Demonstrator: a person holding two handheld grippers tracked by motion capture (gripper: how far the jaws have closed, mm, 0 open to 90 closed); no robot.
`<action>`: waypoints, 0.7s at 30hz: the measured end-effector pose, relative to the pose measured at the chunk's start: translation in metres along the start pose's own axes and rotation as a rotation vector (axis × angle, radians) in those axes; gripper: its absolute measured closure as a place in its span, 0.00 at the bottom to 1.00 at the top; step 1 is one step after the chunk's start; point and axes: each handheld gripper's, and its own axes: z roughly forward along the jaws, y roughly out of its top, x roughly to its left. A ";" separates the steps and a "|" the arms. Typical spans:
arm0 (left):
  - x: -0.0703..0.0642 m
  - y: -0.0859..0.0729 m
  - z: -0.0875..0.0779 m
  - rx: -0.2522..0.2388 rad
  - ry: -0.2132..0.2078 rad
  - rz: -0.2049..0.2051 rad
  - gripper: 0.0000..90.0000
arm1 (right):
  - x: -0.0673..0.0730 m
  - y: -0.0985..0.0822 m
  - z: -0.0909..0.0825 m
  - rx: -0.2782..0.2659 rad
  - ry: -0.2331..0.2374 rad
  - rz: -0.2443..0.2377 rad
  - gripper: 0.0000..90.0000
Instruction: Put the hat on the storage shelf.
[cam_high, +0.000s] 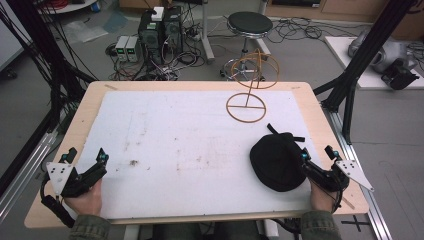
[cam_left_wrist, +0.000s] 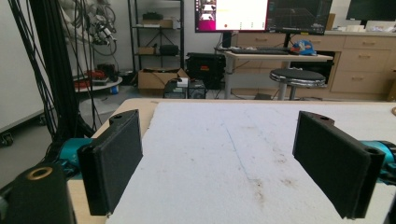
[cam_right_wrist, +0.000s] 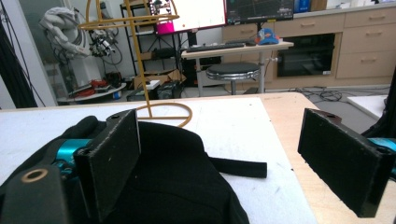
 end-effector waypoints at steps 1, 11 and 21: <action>0.000 0.000 0.000 0.000 0.000 0.000 0.18 | 0.000 0.000 0.000 0.000 0.000 0.000 0.14; 0.000 0.000 -0.001 0.000 0.000 0.014 0.18 | 0.000 0.000 0.001 0.002 0.001 0.005 0.13; -0.001 0.000 0.000 0.001 -0.002 0.011 0.18 | -0.001 0.000 0.000 -0.002 -0.003 0.015 0.13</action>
